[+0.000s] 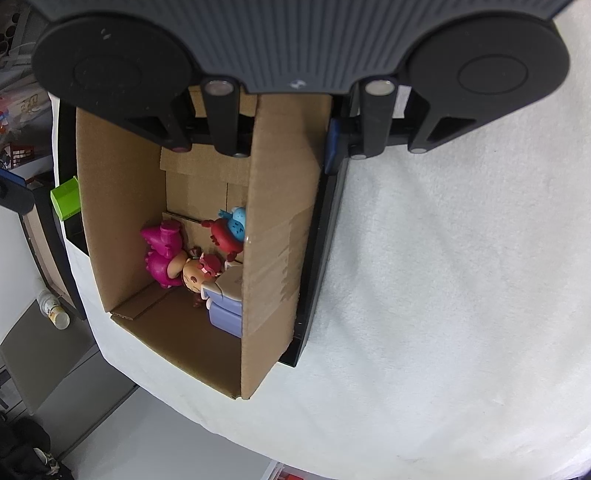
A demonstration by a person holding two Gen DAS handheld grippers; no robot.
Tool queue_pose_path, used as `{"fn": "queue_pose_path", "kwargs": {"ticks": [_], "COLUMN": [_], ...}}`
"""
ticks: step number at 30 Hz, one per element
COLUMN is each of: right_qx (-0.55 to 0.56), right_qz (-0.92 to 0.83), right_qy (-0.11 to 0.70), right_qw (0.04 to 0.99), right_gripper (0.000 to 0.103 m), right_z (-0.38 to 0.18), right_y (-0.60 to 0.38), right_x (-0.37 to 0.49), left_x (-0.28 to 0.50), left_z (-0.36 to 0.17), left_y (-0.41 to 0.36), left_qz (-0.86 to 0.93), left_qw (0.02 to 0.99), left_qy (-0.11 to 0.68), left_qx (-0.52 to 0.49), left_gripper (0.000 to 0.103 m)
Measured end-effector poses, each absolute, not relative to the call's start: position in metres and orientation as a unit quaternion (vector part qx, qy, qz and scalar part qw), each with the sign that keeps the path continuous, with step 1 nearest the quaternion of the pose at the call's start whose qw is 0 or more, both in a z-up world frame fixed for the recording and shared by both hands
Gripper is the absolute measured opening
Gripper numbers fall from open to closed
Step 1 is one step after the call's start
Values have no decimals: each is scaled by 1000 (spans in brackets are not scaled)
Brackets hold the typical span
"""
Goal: Organize rigid objects
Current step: 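Reach the right tool to the white plug charger and grasp it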
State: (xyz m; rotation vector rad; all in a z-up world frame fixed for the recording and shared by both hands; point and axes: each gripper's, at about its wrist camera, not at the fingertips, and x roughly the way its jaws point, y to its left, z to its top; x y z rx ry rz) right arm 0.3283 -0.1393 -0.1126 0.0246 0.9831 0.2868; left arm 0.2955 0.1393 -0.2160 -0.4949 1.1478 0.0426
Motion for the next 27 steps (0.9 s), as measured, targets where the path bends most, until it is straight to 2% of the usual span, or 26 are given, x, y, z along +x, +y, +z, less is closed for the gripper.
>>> {"fn": "queue_pose_path", "kwargs": {"ticks": [15,23,27], "right_qx": [5,-44,-60], "right_qz": [119,133,138], "right_qy": [426,388,385], "right_qw": [897,911,910], "right_gripper": [81,81,72], "right_z": [-142,-168,-184], "right_y": [-194,-193,-193], "right_x": [328,332,340], "left_x": [296,296,298], "left_z": [-215,-212,-211], "left_y": [140,134,132], "left_qz": [26,33,35], "left_qw": [810,811,810], "left_qy": [541,545,547], "left_qx": [-225,-211,-209], "left_gripper": [26,26,26]}}
